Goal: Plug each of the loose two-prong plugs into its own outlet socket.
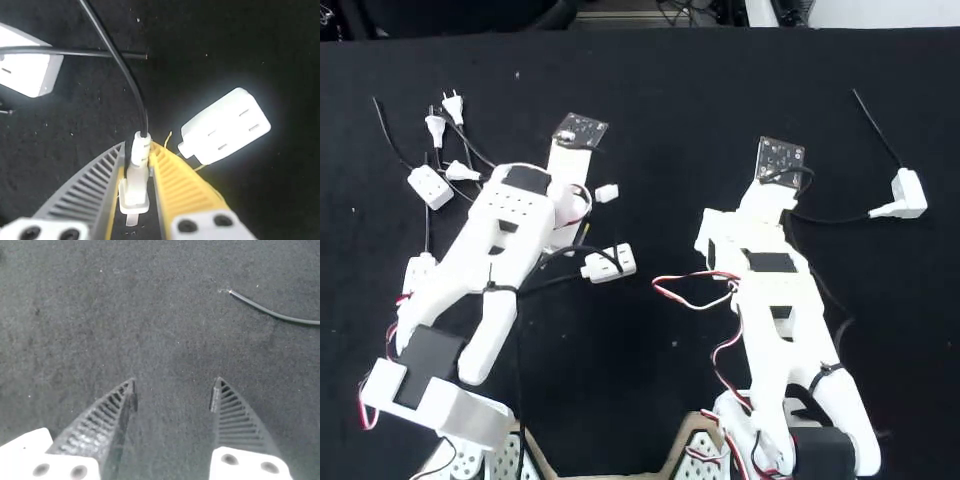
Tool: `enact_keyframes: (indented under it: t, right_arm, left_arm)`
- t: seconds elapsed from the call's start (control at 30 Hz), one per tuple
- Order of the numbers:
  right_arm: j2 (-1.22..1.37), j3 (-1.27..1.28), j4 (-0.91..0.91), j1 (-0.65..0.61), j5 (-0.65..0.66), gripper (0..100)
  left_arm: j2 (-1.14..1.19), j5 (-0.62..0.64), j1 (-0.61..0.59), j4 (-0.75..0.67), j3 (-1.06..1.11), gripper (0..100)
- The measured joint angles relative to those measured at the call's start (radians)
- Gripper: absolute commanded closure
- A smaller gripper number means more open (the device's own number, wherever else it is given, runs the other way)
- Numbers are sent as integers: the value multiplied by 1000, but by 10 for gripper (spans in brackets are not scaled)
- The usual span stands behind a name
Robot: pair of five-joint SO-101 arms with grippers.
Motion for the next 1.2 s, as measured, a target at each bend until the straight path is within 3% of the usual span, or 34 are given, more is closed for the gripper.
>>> enact_keyframes:
  t: [0.57,0.83,1.07,1.2]
  right_arm:
    - [0,0,0,0,0,776]
    - [0,0,0,0,0,776]
    - [0,0,0,0,0,776]
    - [0,0,0,0,0,776]
  left_arm:
    - [0,77,272,-107,124,969]
    - [0,77,275,-98,137,763]
    - [-133,77,270,9,137,759]
    - [-229,77,164,15,137,759]
